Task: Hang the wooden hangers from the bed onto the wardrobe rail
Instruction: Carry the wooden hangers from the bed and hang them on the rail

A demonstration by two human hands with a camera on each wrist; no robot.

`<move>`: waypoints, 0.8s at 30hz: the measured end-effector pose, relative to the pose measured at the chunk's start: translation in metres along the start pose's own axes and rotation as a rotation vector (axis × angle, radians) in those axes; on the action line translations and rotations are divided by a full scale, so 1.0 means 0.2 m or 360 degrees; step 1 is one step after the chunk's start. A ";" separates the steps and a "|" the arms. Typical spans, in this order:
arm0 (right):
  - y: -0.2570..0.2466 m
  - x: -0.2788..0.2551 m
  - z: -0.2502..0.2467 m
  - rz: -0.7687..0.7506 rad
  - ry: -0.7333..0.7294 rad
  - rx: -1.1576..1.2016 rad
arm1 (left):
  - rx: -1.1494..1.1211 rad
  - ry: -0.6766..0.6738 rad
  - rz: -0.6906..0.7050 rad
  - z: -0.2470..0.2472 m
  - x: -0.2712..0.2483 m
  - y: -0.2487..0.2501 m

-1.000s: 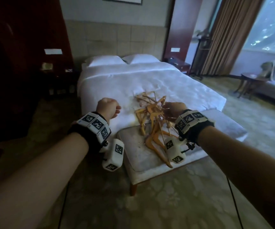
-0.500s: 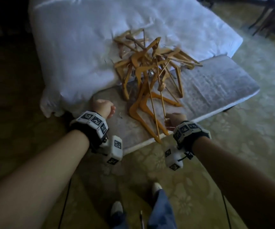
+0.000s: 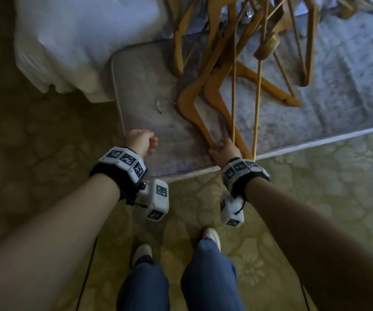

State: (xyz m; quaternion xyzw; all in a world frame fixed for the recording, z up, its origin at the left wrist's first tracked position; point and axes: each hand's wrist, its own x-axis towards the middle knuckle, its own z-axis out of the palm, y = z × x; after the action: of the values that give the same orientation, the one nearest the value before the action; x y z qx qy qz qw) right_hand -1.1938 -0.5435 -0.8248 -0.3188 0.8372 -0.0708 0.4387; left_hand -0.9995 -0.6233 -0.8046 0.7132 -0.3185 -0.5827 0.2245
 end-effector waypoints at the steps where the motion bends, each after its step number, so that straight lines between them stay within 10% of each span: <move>1: 0.02 0.03 0.03 -0.0032 -0.0001 -0.0193 | -0.0011 -0.0004 -0.0010 0.02 0.02 -0.03; 13: -0.26 -0.19 -0.24 -0.0277 -0.0047 -0.0343 | -0.0137 -0.0241 -0.0417 0.09 -0.31 0.22; 24: -0.04 -0.08 0.01 0.0100 -0.0383 0.0238 | 0.0010 -0.0218 -0.0429 0.24 -0.14 -0.12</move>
State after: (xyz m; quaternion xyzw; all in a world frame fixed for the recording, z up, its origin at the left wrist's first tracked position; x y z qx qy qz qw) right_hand -1.1821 -0.5396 -0.8129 -0.2649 0.7804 -0.0805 0.5606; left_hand -1.0449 -0.5843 -0.8130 0.7087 -0.2363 -0.6538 0.1198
